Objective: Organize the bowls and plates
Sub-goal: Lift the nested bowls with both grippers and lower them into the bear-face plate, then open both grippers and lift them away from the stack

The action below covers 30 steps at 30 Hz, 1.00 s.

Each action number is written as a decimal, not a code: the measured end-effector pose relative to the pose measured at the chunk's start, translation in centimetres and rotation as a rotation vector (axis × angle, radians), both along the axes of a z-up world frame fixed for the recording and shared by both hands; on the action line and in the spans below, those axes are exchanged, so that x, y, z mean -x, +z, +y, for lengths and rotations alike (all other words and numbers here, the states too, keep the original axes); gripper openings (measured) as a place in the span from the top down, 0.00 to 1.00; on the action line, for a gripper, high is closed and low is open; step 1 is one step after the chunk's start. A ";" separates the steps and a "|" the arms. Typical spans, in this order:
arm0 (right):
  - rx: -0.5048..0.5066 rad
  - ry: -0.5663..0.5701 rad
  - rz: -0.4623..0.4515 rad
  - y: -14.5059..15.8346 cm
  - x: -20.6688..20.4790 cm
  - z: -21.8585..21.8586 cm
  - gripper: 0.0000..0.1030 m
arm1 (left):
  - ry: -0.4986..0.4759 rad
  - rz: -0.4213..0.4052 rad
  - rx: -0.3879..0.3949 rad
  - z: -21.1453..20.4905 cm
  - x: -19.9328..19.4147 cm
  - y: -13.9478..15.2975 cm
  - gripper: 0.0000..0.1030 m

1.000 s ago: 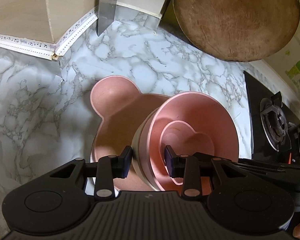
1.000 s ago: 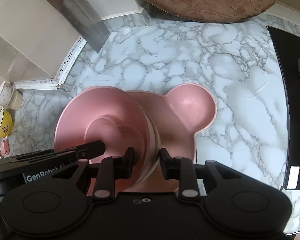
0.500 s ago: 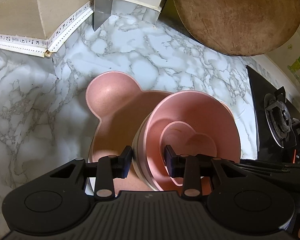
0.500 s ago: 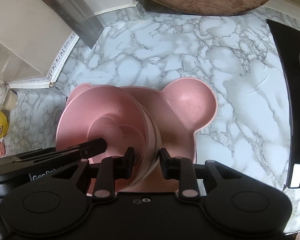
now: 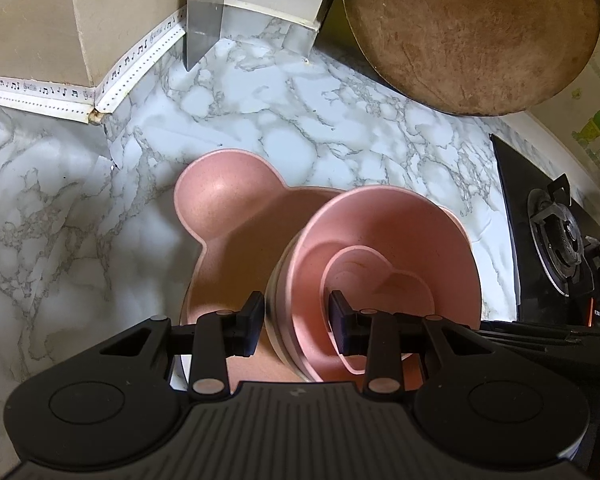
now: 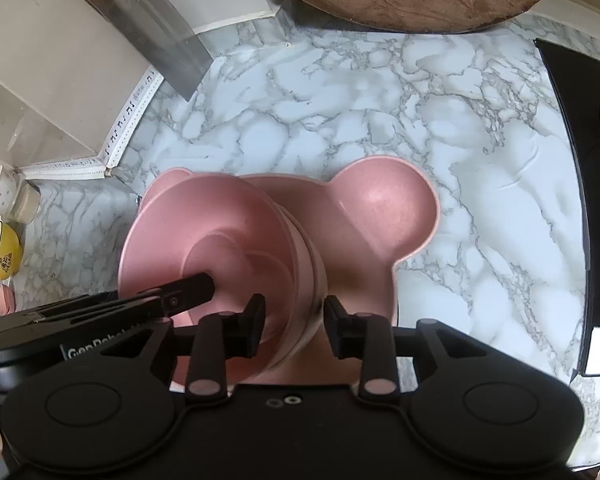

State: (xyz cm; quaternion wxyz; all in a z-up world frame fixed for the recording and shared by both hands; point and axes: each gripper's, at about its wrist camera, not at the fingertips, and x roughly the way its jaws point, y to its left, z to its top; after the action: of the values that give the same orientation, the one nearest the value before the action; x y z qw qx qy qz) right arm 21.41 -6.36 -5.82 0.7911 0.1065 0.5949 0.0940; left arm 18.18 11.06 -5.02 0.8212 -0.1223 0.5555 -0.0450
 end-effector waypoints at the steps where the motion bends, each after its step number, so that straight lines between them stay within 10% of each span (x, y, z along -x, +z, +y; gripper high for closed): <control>1: 0.002 0.002 -0.006 0.1 0.1 0.0 0.67 | 0.003 -0.004 0.001 0.1 0.1 0.1 0.67; 30: -0.013 0.113 -0.255 5.9 5.8 -1.4 0.37 | 0.006 -0.226 -0.083 -0.5 7.1 5.3 0.47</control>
State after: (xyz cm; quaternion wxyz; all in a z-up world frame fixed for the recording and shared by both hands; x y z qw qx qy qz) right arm 15.58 -7.71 0.11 0.8530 0.0652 0.4940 0.1551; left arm 11.07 10.60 0.31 0.8832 -0.0839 0.4603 -0.0331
